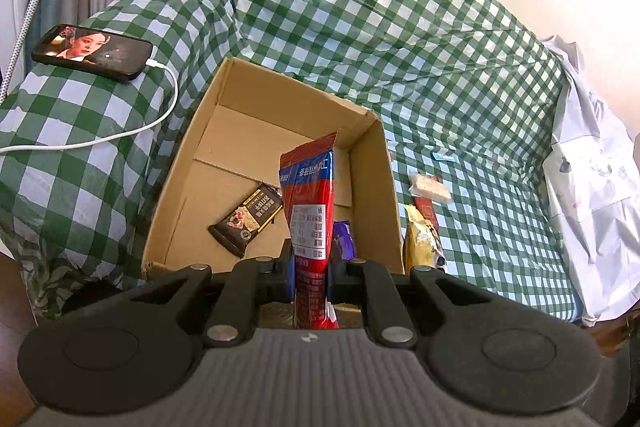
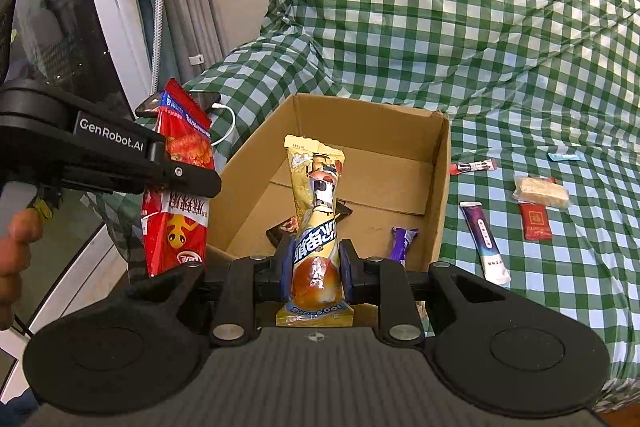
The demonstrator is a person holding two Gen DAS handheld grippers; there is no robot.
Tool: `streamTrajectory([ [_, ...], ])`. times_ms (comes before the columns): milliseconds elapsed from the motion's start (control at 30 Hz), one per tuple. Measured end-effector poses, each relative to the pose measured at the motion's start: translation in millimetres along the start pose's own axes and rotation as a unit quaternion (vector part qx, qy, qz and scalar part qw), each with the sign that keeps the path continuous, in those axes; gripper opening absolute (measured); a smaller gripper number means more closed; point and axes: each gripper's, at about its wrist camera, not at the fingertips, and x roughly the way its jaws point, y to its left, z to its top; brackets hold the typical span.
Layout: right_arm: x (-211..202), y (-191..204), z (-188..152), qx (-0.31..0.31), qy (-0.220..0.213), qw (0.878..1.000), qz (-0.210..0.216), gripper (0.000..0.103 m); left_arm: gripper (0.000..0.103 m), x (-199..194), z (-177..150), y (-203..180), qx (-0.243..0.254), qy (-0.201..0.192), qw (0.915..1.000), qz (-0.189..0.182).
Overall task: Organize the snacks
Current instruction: 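Lower both tools into the box and open them to drop the two snacks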
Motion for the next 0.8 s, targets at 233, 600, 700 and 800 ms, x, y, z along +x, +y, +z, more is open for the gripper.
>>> streamTrajectory([
  [233,13.8,-5.0,4.9,0.003,0.013,1.000,-0.001,0.025,0.015,17.2,7.7,4.5,-0.006,0.009,0.9999,0.005],
  [600,44.3,-19.1,16.9,0.016,0.032,0.999,-0.006,0.025,0.015,54.3,26.3,11.2,-0.009,0.028,0.9994,0.018],
  [700,54.1,-23.4,19.1,0.020,0.039,0.999,-0.007,0.025,0.015,66.1,30.2,13.2,-0.012,0.037,0.9991,0.019],
  [800,64.3,-27.7,21.4,0.026,0.045,0.999,-0.008,0.025,0.015,79.7,34.1,14.5,-0.011,0.046,0.9986,0.022],
])
